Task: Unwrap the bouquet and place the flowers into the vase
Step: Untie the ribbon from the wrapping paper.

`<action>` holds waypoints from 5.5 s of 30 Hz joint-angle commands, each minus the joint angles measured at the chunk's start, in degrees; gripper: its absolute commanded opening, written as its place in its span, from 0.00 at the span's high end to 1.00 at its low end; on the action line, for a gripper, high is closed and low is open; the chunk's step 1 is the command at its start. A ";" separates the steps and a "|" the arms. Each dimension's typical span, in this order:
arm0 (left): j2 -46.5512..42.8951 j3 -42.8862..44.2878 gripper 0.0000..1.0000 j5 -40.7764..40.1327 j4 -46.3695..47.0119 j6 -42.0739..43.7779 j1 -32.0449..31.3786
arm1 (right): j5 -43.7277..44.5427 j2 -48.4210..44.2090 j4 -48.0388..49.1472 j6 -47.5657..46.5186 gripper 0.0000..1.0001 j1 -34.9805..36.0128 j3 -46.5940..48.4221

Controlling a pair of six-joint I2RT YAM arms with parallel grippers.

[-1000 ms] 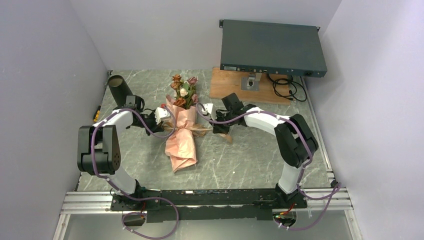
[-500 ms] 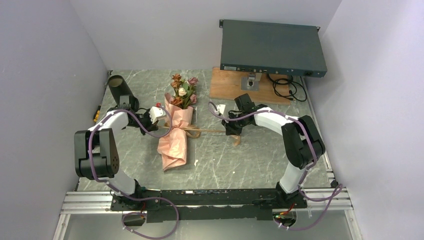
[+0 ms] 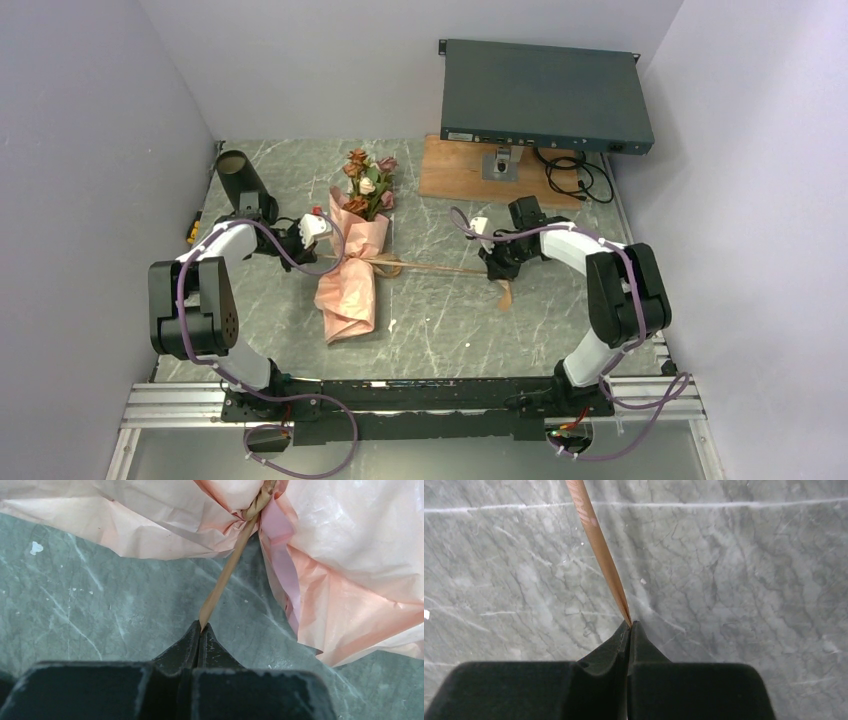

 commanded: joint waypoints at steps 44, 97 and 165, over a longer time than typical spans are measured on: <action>3.00 2.63 1.00 -14.05 1.04 7.07 5.30 | 10.89 -0.41 -7.88 -15.26 1.00 -20.84 -4.39; -1.15 -1.73 0.44 -5.99 8.86 -2.85 -18.43 | -8.64 10.50 -0.84 10.55 0.19 7.40 19.67; -1.39 -6.32 1.00 -14.04 9.10 10.26 2.52 | 1.97 10.27 1.70 11.33 1.00 11.32 12.45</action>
